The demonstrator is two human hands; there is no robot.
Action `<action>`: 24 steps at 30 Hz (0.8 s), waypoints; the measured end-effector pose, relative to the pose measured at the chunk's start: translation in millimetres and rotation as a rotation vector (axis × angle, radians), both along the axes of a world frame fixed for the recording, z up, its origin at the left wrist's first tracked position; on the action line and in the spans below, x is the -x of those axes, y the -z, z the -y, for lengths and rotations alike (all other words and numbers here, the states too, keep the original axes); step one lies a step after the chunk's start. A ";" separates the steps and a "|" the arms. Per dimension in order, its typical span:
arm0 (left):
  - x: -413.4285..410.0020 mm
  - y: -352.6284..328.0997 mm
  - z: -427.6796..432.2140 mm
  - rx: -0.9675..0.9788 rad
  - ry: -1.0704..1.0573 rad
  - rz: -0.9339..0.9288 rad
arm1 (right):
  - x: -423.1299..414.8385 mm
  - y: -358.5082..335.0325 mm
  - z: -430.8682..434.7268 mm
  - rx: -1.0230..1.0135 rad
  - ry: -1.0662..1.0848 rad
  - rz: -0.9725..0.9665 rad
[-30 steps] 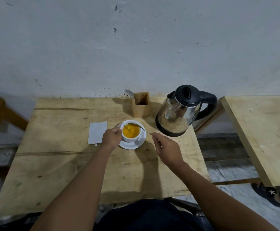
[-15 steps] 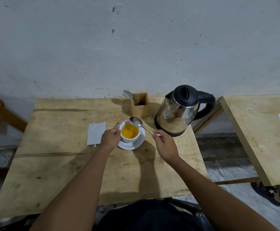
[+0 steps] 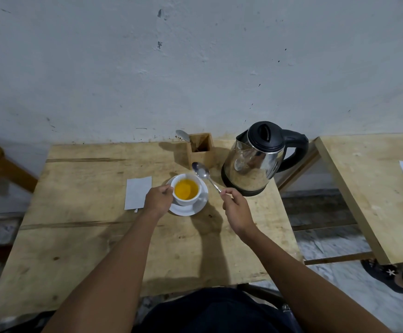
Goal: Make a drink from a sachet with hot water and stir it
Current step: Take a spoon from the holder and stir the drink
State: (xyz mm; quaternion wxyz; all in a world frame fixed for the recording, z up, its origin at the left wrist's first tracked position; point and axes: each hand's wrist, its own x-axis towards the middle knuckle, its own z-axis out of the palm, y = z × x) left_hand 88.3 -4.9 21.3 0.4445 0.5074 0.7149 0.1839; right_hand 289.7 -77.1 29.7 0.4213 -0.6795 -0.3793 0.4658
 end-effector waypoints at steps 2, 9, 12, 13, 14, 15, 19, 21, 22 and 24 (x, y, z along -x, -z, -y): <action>0.0 -0.3 -0.1 -0.001 0.005 -0.006 | -1.8 2.4 2.1 -0.002 0.045 0.033; 0.9 0.1 0.5 -0.013 0.033 -0.020 | -4.1 20.7 15.2 0.035 0.095 0.145; 1.3 -0.3 0.0 -0.010 0.030 -0.023 | -2.2 33.0 19.1 0.069 0.026 0.251; 1.5 0.2 -0.5 -0.007 0.032 -0.024 | -2.0 37.9 18.9 0.094 0.011 0.281; 1.6 0.4 -0.7 -0.007 0.036 -0.025 | -1.7 41.7 17.9 0.118 -0.002 0.316; 1.6 0.6 -1.0 -0.008 0.038 -0.028 | -1.4 45.3 16.2 0.140 -0.013 0.353; 1.5 1.6 -1.7 0.002 0.044 -0.042 | 0.4 56.6 8.2 0.204 -0.022 0.459; 1.6 2.5 -1.8 0.005 0.044 -0.039 | 0.8 61.2 6.7 0.240 -0.044 0.488; 1.6 3.0 -1.5 0.007 0.042 -0.039 | 1.1 63.2 6.4 0.260 -0.054 0.505; 1.3 2.7 -1.0 0.008 0.038 -0.040 | 1.9 64.3 5.2 0.295 -0.062 0.540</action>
